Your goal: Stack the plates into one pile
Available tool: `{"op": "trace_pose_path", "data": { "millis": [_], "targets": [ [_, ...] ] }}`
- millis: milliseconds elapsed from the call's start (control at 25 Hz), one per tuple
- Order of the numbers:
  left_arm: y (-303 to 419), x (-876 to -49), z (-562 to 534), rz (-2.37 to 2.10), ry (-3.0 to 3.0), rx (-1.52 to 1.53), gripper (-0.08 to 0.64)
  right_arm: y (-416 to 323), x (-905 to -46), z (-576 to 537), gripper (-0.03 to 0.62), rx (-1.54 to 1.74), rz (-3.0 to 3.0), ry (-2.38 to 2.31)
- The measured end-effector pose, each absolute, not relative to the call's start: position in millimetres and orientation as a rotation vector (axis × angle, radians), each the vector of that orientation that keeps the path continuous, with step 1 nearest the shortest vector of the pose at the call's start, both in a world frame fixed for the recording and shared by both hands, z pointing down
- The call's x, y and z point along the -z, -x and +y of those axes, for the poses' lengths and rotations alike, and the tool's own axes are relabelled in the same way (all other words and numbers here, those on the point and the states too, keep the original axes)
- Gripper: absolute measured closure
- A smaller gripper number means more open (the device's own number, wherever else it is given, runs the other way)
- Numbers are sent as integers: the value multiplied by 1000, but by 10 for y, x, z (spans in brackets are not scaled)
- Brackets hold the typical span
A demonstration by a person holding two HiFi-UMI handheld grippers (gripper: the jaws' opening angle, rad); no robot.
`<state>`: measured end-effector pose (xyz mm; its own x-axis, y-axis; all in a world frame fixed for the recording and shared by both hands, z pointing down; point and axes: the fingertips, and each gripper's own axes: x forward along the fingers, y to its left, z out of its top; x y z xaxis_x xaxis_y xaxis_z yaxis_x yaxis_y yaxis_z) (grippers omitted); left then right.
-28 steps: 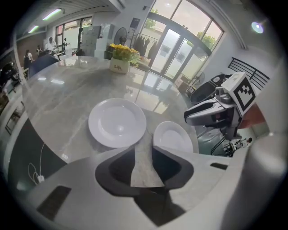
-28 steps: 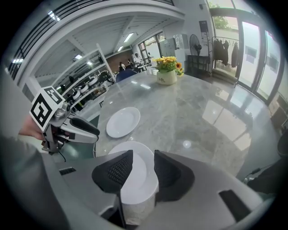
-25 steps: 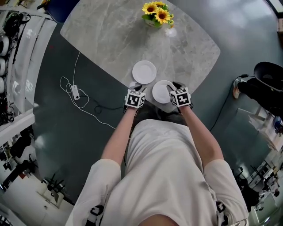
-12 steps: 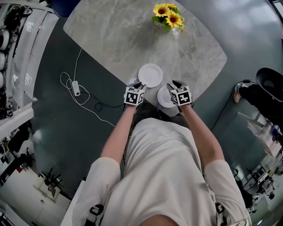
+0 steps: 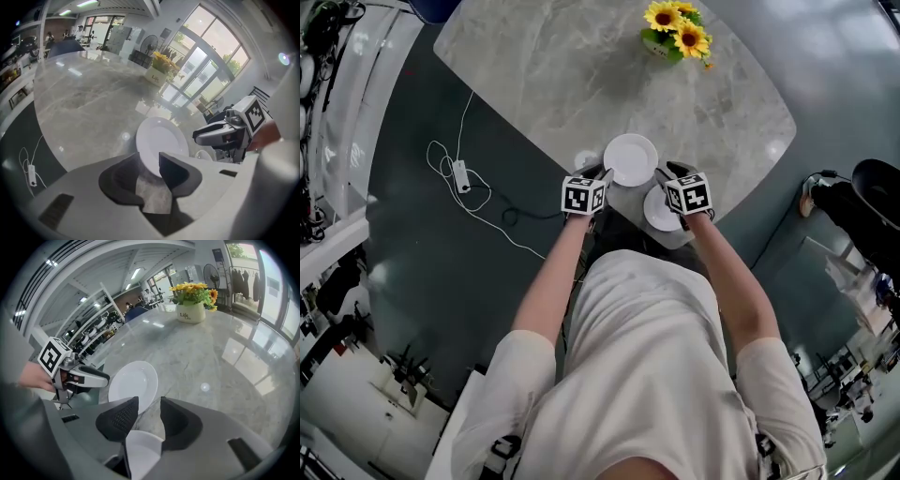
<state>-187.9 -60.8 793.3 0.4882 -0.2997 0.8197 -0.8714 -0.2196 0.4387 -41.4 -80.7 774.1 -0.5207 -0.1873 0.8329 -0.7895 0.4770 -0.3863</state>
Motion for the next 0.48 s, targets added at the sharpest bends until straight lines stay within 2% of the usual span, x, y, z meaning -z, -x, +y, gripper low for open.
{"op": "trace_pose_path", "data": {
  "millis": [480],
  "targets": [
    [1842, -8055, -665, -956, -1750, -721, 417, 571, -7944, -921, 430, -1070, -1940, -749]
  ]
}}
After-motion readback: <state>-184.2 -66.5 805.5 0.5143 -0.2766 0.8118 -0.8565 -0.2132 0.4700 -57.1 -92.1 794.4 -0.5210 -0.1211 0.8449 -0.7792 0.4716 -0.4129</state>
